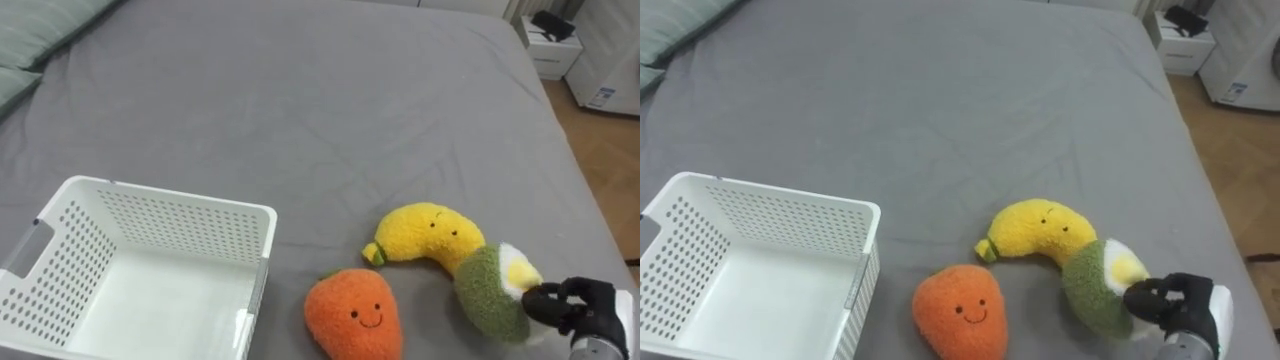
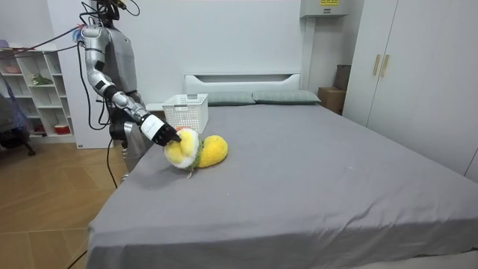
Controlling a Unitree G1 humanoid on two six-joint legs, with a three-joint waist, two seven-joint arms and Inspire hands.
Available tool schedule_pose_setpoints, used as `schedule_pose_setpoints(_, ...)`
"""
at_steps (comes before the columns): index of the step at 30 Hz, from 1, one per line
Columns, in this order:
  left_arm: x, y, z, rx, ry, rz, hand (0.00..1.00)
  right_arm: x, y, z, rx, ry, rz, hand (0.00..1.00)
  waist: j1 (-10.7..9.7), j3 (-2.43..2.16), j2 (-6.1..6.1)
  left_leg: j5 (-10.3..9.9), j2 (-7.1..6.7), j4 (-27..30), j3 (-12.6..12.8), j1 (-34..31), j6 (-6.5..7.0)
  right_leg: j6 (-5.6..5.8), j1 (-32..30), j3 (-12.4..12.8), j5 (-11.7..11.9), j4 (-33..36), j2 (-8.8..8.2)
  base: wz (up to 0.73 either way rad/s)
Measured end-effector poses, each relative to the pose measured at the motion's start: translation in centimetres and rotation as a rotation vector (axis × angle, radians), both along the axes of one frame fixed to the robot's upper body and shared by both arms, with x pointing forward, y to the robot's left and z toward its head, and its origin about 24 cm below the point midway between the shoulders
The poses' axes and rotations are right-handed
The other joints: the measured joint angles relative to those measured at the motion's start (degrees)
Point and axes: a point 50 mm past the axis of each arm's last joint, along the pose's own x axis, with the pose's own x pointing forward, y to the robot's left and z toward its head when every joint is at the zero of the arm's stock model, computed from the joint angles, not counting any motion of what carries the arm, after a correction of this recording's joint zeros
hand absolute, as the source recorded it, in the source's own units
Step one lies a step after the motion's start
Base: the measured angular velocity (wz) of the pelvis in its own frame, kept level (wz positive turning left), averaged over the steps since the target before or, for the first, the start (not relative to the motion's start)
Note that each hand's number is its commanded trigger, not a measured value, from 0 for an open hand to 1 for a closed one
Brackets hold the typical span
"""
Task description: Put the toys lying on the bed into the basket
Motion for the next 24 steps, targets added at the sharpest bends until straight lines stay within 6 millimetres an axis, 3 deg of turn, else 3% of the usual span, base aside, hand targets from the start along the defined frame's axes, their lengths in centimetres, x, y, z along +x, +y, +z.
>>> schedule_pose_setpoints(5, 0.1, 0.0, 0.0, -0.001, -0.003, -0.001, 0.00, 1.3, 0.2, 2.0, -0.017, -0.097, 0.021, 1.00, 0.0, -0.07, -0.26, 0.0, 0.07, -0.4, 0.5, 0.2, 0.00, 0.00, -0.2, 0.5, 0.0, 0.2, 0.08, -0.06)
schedule_pose_setpoints(9, -0.1, -0.1, 0.0, -0.003, 0.002, 0.002, 0.00, 2.4, 0.6, 4.1, -0.024, -0.199, 0.044, 1.00, 0.1, -0.01, 0.55, 0.0, 0.12, -0.7, 1.0, 0.2, 0.05, 0.00, -0.8, 1.0, 0.1, 0.7, 0.06, -0.07)
schedule_pose_setpoints(15, -0.6, -0.2, -0.2, -0.008, 0.015, 0.002, 0.00, 3.1, 1.2, 6.3, -0.016, -0.312, 0.061, 1.00, 0.0, -0.03, 0.81, 0.0, 0.12, -0.8, 1.1, 0.3, 0.08, 0.01, -0.7, 0.9, 0.1, 0.8, 0.01, 0.00)
schedule_pose_setpoints(24, -0.5, -0.2, -0.2, -0.008, 0.012, 0.001, 0.00, 3.5, 1.6, 7.0, -0.010, -0.335, 0.100, 1.00, -0.2, 0.10, 1.05, 0.1, 0.11, -0.8, 1.0, 0.4, 0.12, 0.01, -0.5, 0.8, 0.1, 0.9, -0.04, 0.00)
